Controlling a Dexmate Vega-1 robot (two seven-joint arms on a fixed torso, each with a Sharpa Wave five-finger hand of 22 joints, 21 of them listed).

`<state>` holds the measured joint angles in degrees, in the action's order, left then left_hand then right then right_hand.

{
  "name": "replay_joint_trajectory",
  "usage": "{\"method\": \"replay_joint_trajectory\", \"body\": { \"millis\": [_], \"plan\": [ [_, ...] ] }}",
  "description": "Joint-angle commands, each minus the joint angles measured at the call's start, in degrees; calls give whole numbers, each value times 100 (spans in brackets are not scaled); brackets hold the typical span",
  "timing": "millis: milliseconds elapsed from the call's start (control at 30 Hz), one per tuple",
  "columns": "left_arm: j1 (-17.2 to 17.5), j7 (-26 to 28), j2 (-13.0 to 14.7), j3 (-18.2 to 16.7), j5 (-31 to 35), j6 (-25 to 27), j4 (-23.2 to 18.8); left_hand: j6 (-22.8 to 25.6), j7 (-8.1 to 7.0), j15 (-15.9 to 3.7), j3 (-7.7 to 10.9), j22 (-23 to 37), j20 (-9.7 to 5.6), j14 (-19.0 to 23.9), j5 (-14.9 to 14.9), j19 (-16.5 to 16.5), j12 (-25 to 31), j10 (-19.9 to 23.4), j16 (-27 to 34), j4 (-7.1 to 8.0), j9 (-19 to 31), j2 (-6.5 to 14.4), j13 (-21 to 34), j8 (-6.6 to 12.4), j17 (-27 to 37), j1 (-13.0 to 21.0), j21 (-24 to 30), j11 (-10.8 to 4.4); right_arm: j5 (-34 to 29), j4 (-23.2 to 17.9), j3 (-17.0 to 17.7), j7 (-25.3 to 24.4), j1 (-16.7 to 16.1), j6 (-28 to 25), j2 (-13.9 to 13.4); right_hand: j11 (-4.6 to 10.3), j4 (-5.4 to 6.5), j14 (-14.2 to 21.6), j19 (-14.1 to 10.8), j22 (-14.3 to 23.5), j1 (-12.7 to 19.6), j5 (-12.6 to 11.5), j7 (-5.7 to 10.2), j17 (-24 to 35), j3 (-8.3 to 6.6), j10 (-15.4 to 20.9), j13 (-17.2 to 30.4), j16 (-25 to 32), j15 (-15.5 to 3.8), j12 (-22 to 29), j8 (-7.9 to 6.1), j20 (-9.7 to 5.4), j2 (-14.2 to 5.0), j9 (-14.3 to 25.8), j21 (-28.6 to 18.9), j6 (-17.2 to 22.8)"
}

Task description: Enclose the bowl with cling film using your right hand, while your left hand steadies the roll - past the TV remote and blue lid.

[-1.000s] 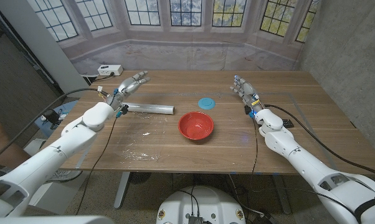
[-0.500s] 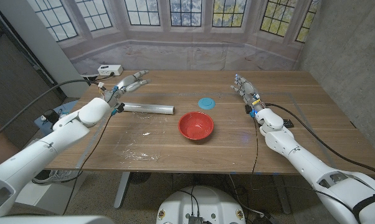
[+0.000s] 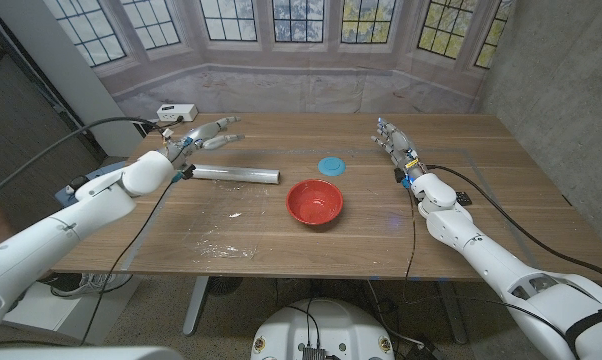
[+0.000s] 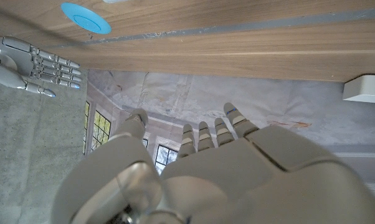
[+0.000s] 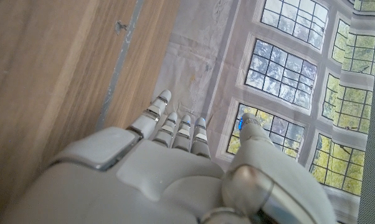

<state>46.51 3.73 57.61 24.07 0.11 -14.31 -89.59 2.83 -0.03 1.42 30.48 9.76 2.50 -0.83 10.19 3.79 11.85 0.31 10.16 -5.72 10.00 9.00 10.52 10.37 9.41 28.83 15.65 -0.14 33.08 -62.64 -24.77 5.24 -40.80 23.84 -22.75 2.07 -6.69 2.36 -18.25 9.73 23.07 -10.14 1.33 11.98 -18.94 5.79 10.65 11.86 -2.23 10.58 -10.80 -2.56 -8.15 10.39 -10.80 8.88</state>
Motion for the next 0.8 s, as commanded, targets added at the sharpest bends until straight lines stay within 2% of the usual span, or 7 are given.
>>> {"method": "replay_joint_trajectory", "body": {
  "millis": [33,467,600,767,800],
  "plan": [
    [-11,-499,439,-25,919,482,-249,-4,-74,-61,-30,4,-67,-20,-20,12,-20,22,-11,-64,13,-116,17,-1,10,-5,-48,-100,-28,31,-27,-39,-4,-29,-37,-5,5,-54,54,9,-63,13,13,6,33,-51,7,-19,-189,-6,22,-65,42,12,23,-24],
    [131,-571,933,-137,1398,743,-541,-1,-217,-198,-88,-2,-96,52,-25,24,-13,66,10,-232,9,-253,14,11,11,87,-146,-233,-91,17,-86,-128,3,-61,29,-9,21,-85,110,9,-108,5,30,1,69,-88,4,-26,-189,-9,31,-19,57,12,31,-72],
    [97,-661,1035,-137,1510,729,-532,42,-245,-247,-118,-4,-91,187,-10,30,31,194,46,-355,10,-382,20,35,17,197,-214,-310,-114,46,-103,-143,29,-67,49,-10,23,-90,115,10,-115,1,43,-2,76,-96,4,-26,-183,-9,33,-6,57,12,28,-87],
    [-12,-873,1158,-74,1770,773,-554,153,-254,-298,-131,-5,-75,321,15,77,54,285,69,-438,12,-486,27,80,22,344,-258,-365,-143,79,-117,-177,69,-73,72,-14,22,-94,117,10,-119,-1,41,-5,82,-100,4,-27,-175,-7,32,15,60,12,25,-93],
    [-37,-927,1170,-62,1797,784,-551,186,-268,-327,-140,-3,-44,389,29,108,68,337,78,-463,14,-548,31,91,25,422,-276,-423,-151,84,-121,-184,74,-76,74,-18,22,-98,118,10,-121,-2,43,-6,84,-107,4,-28,-174,-8,33,20,59,13,24,-98]
  ]
}}
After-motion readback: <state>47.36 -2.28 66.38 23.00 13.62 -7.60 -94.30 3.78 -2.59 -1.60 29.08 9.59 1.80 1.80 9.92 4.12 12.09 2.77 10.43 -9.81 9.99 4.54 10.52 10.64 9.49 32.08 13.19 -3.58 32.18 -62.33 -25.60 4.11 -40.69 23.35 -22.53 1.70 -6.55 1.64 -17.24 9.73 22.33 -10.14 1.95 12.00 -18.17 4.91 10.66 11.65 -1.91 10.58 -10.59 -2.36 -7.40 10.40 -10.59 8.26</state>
